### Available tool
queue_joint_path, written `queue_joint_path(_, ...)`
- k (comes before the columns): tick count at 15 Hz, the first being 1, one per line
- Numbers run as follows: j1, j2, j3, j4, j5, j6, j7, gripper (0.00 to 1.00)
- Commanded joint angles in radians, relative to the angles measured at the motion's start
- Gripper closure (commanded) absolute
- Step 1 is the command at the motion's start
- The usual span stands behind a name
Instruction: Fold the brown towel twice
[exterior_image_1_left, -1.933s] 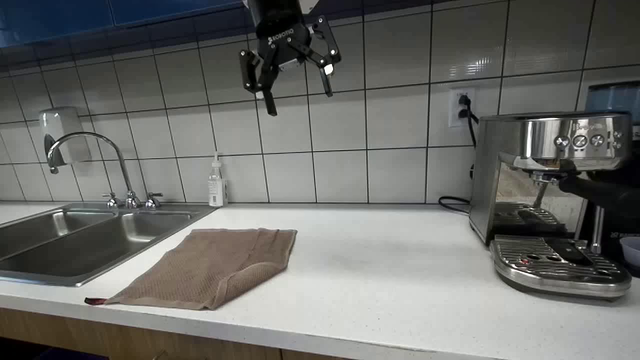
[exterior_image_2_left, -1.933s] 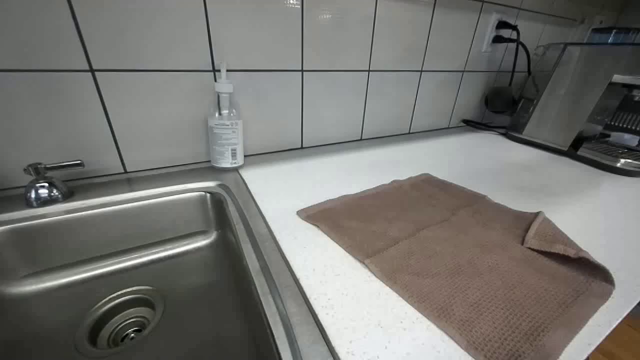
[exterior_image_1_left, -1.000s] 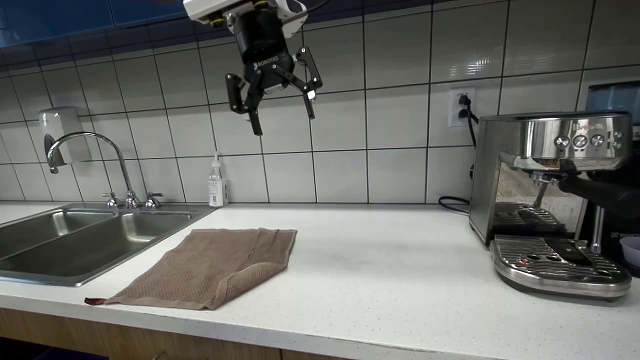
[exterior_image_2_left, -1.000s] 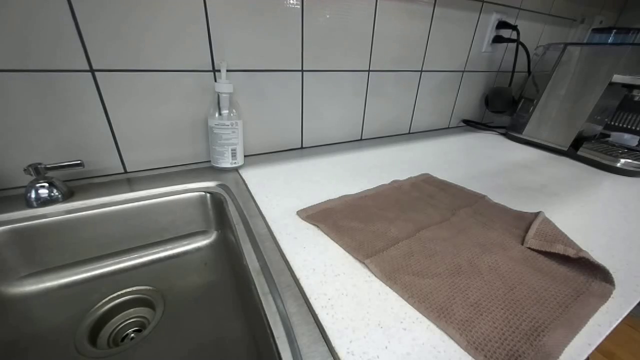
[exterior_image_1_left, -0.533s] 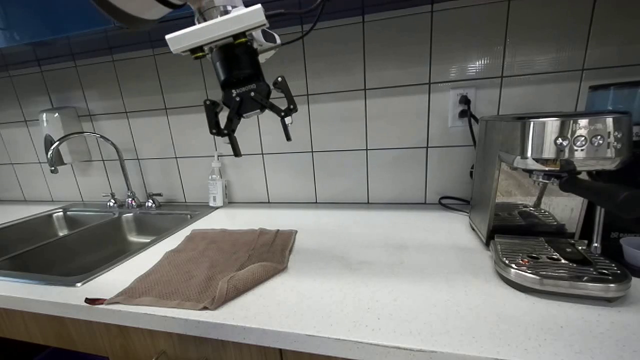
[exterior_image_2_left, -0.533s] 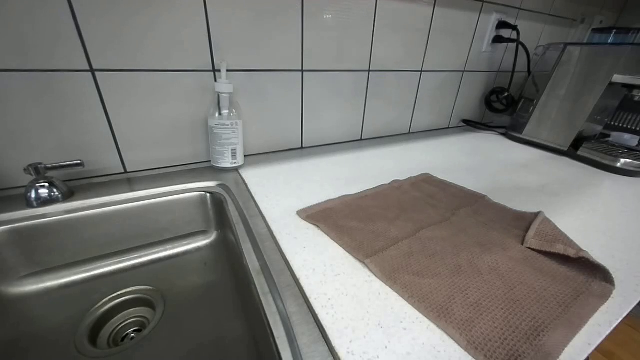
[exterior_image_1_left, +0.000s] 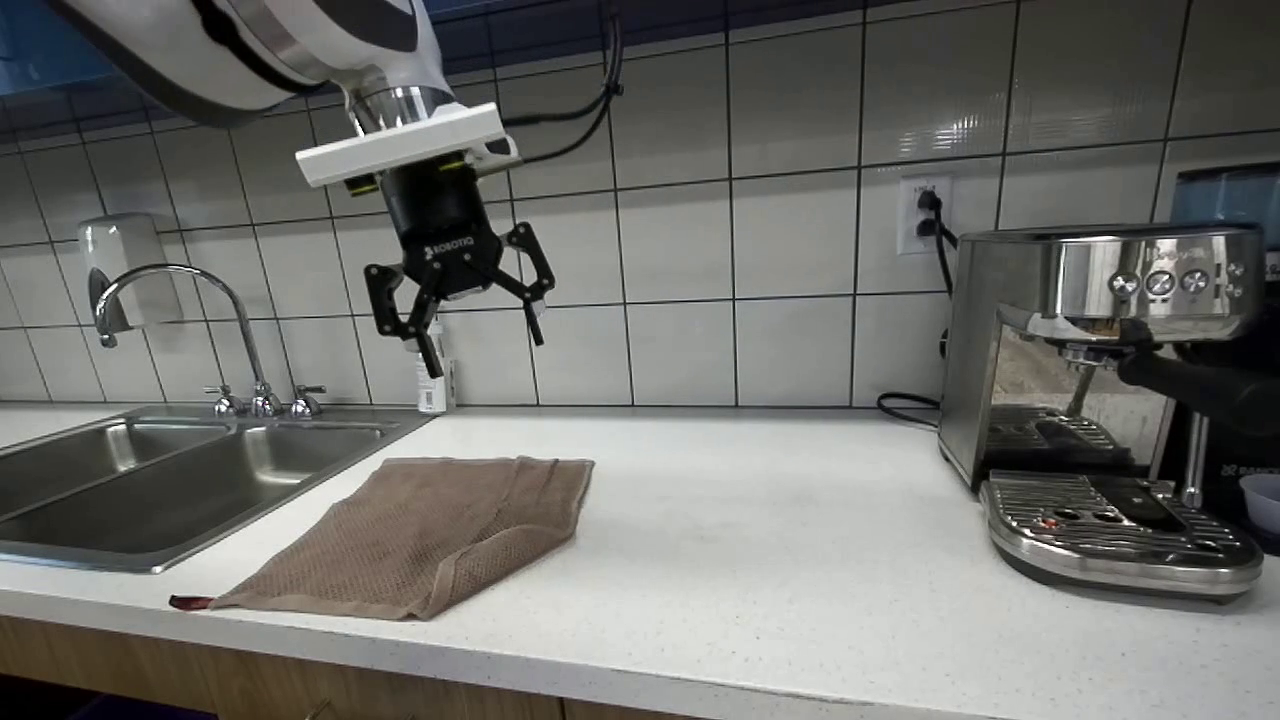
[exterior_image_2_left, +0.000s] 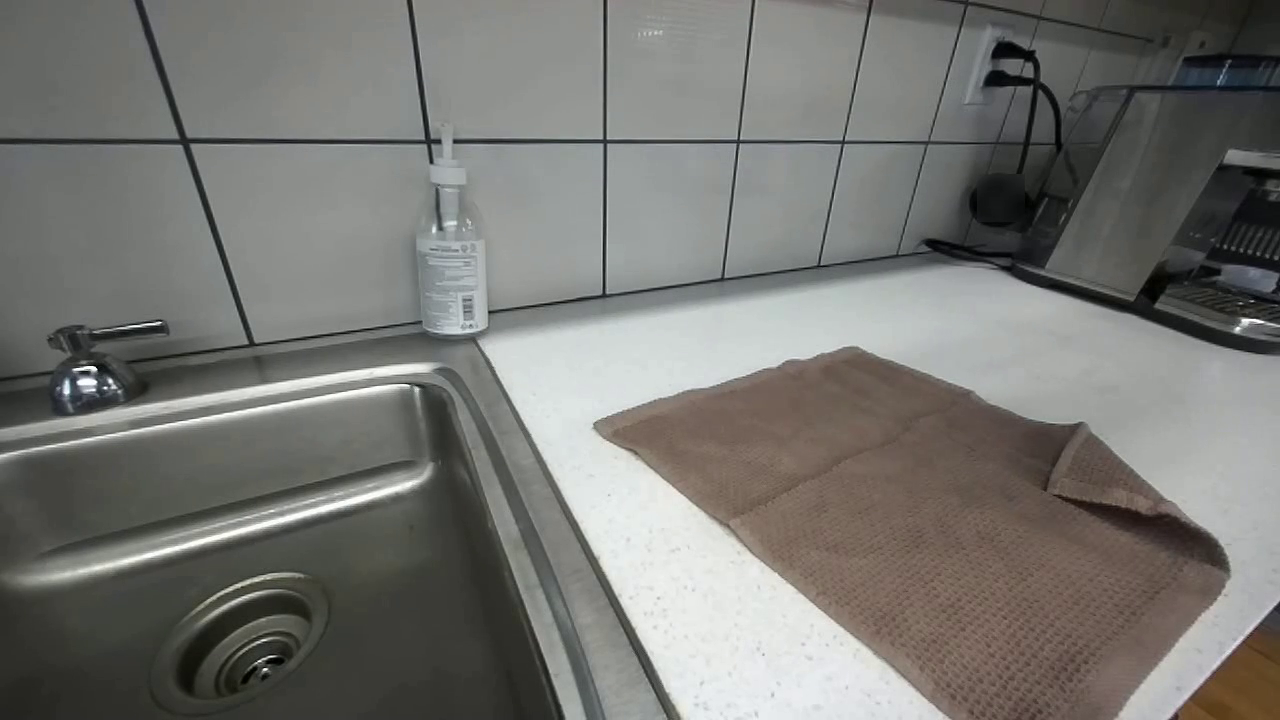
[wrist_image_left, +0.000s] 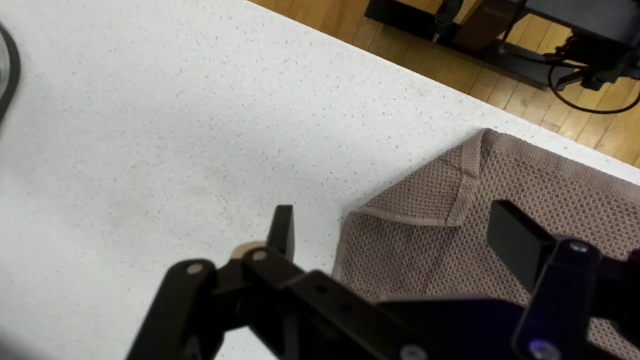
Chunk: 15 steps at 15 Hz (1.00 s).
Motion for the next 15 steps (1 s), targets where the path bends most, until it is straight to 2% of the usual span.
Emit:
queue_joint_path(1, 0.01, -0.027, 0.011, -0.088, -0.011, 0.09, -0.047, 0.0)
queue_joint_path(6, 0.037, 0.01, 0.039, -0.139, -0.013, 0.173, -0.054, 0.0)
queue_joint_path(15, 0.049, 0.109, 0.115, -0.144, -0.08, 0.28, 0.0, 0.0)
